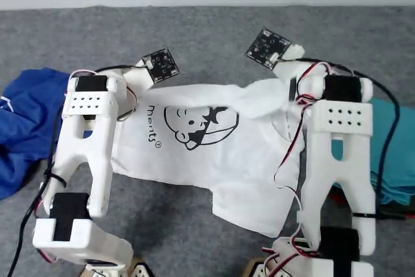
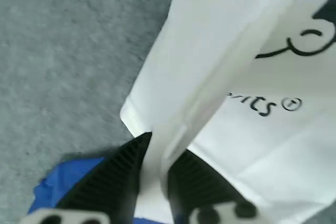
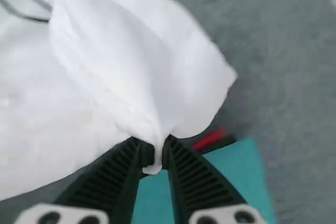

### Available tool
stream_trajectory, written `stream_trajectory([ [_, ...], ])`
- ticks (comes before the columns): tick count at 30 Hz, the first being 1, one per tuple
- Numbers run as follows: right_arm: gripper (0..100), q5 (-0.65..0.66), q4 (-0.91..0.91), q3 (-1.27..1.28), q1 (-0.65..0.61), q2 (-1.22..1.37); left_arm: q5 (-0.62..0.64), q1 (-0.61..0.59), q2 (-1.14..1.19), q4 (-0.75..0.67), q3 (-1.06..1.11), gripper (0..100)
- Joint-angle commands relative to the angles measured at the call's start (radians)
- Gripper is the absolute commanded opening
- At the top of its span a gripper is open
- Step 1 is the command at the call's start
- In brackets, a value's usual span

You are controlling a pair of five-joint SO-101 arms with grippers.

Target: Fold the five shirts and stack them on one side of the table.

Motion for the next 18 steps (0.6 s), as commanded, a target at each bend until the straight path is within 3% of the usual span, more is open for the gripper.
stream_trajectory([
  [1,1.3,-0.075,0.165,-0.069,-0.027,-0.05,0.002,-0.011,-0.003,0.055,-0.016,2],
  [7,1.3,-0.132,0.392,-0.071,-0.051,-0.051,0.002,-0.014,-0.005,0.094,0.067,2],
  [12,1.0,-0.15,0.4,-0.029,-0.051,-0.113,0.0,-0.048,-0.006,0.094,0.117,2],
  [18,1.1,-0.152,0.4,0.21,-0.079,-0.32,-0.002,-0.118,-0.005,0.106,0.127,2],
])
